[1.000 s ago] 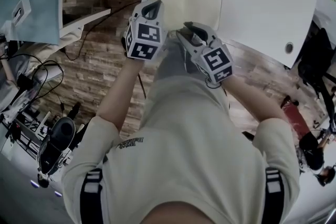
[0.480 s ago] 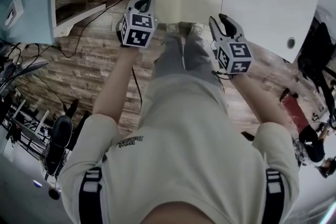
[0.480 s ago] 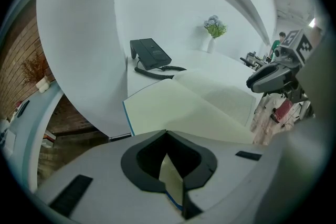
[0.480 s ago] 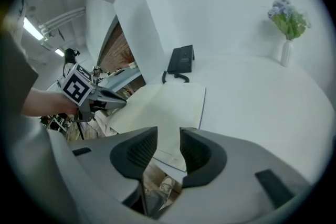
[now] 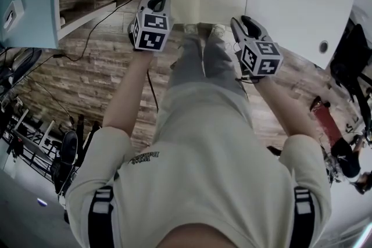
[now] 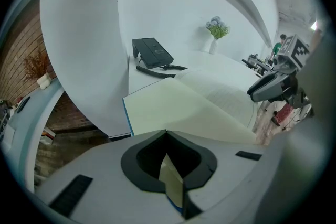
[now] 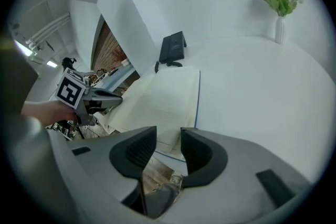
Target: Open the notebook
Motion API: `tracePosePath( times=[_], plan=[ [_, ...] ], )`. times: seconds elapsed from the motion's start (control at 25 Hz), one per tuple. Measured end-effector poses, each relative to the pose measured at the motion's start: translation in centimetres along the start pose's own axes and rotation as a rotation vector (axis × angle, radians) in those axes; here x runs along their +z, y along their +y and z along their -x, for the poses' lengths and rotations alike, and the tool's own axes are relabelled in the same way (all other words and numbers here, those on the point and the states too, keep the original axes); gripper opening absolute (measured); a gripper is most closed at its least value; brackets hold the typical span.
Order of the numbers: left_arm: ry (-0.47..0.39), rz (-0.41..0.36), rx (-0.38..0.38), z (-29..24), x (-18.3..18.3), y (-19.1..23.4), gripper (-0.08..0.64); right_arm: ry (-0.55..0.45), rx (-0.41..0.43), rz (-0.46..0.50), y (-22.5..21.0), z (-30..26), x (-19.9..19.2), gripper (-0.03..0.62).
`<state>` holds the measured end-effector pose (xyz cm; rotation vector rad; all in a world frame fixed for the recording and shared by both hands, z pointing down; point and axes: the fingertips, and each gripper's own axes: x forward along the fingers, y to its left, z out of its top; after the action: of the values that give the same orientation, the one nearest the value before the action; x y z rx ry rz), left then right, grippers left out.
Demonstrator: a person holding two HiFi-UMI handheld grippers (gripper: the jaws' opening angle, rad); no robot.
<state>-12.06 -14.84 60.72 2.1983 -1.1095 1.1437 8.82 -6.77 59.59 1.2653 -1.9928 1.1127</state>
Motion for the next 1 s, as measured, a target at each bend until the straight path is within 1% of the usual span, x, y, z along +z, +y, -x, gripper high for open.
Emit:
tracePosePath(
  times=[0.08, 0.12, 0.16, 0.24, 0.32, 0.4, 0.52, 0.68, 0.8, 0.92, 1.0],
  plan=[
    [-0.009, 0.005, 0.001, 0.0, 0.1, 0.1, 0.002, 0.004, -0.011, 0.003, 0.0, -0.1, 0.2, 0.144],
    [-0.013, 0.007, 0.002, 0.0, 0.2, 0.1, 0.002, 0.002, -0.013, 0.010, 0.0, -0.1, 0.4, 0.107],
    [-0.016, 0.008, 0.004, 0.0, 0.2, 0.2, 0.002, -0.001, -0.008, 0.015, 0.2, -0.1, 0.5, 0.084],
    [-0.020, 0.013, 0.007, 0.0, 0.3, 0.1, 0.002, -0.010, 0.012, 0.021, 0.7, -0.3, 0.9, 0.067],
    [-0.022, 0.017, 0.008, 0.1, 0.3, 0.1, 0.002, -0.026, 0.031, 0.028, 1.6, -0.6, 1.5, 0.029],
    [-0.024, 0.023, 0.007, 0.1, 0.3, 0.2, 0.002, -0.046, 0.060, 0.039, 2.9, -1.0, 2.4, 0.017],
    [-0.030, 0.045, 0.002, 0.3, 0.3, 0.3, 0.002, -0.079, 0.114, 0.088, 5.4, -1.8, 4.2, 0.017],
    [-0.061, 0.082, 0.007, 1.1, 0.9, 0.9, 0.003, -0.138, 0.202, 0.173, 9.6, -2.5, 6.8, 0.012],
    [-0.088, 0.131, 0.004, 2.2, 1.5, 1.5, 0.003, -0.171, 0.276, 0.240, 12.7, -2.9, 8.2, 0.012],
    [-0.116, 0.196, -0.004, 3.3, 1.8, 2.1, 0.002, -0.150, 0.342, 0.257, 15.0, -3.8, 8.0, 0.017],
    [-0.132, 0.230, -0.004, 4.1, 1.9, 2.5, 0.003, -0.102, 0.383, 0.253, 16.1, -4.9, 7.1, 0.050]
  ],
)
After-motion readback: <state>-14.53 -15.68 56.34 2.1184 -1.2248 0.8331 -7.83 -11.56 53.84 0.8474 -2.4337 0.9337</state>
